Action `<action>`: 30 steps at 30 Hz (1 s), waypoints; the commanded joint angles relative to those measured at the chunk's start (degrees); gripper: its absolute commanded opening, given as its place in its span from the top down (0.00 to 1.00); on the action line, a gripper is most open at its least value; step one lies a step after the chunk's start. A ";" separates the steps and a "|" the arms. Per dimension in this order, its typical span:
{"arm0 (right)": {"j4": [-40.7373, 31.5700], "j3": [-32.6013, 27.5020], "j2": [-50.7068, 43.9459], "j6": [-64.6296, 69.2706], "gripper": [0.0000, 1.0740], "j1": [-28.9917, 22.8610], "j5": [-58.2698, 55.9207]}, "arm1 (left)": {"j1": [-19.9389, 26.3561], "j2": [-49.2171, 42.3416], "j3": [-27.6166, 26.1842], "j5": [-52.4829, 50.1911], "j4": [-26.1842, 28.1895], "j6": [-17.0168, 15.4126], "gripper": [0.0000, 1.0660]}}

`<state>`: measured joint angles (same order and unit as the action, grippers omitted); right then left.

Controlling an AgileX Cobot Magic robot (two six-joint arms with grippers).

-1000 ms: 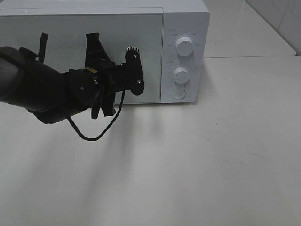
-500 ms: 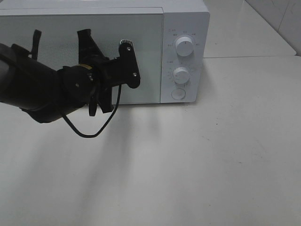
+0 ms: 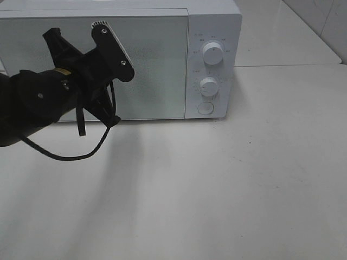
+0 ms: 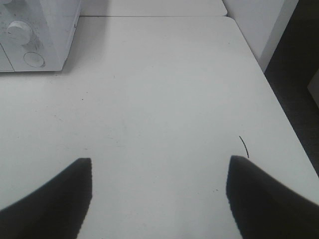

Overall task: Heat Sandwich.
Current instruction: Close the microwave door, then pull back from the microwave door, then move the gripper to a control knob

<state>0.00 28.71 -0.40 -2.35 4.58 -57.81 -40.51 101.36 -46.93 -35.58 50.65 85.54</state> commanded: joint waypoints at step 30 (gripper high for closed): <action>0.00 -0.06 -1.38 0.06 0.32 -0.06 0.69 | 4.76 -23.72 1.49 43.83 -24.69 -60.05 1.00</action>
<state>0.00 28.71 -0.40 -2.35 4.58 -57.81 -36.04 78.55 -45.55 6.93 26.41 26.93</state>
